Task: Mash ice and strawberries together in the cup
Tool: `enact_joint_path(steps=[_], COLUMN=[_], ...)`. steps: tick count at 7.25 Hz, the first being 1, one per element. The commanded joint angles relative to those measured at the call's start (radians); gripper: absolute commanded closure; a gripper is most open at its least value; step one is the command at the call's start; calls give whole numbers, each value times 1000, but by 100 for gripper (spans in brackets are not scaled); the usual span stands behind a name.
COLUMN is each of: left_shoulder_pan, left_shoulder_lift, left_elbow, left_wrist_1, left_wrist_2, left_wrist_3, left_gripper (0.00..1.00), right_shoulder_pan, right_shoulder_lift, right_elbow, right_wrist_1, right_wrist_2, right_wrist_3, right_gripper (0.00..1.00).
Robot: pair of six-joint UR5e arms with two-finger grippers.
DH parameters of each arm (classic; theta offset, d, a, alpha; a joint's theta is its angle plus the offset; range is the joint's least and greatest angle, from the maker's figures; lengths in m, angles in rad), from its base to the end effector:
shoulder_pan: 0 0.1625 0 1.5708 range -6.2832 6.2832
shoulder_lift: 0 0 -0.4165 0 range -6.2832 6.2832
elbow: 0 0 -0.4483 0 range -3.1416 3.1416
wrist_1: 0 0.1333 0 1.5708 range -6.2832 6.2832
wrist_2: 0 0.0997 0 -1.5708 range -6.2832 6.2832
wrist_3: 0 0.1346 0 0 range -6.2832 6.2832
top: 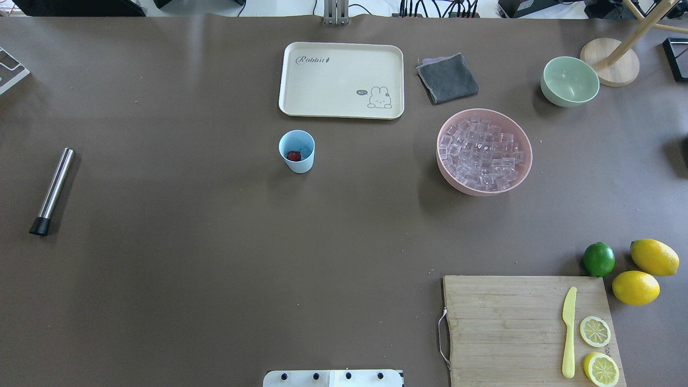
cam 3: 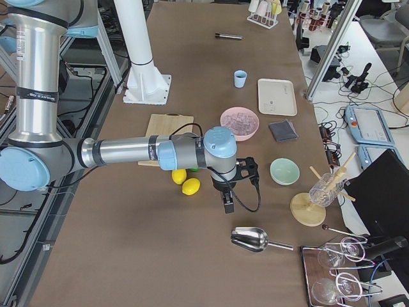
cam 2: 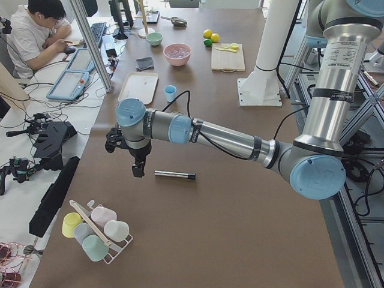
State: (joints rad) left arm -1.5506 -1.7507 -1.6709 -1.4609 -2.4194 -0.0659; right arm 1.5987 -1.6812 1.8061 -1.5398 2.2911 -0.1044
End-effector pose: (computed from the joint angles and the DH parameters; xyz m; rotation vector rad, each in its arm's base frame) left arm -0.0198 -0.6192 0.5192 0.1232 0.8524 0.0293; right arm 0.0588 -0.5117 0.6051 0.1964 -0.7078 -0.1292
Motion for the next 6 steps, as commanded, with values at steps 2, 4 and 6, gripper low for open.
enact_joint_path(steps=[2, 4, 6], left_shoulder_pan=[-23, -28, -26], left_shoulder_lift=[-1, 16, 40], left_elbow=[-38, -41, -50], left_wrist_1=[-13, -30, -51], left_wrist_2=[50, 56, 51], left_wrist_3=[6, 6, 5], left_gripper=[2, 2, 2], right_shoulder_pan=[4, 4, 4], right_shoulder_lift=[12, 44, 49], right_elbow=[-10, -33, -44], right_wrist_1=[1, 4, 3], right_wrist_2=[4, -7, -18], right_wrist_3=[0, 3, 2], right_gripper=[1, 1, 1])
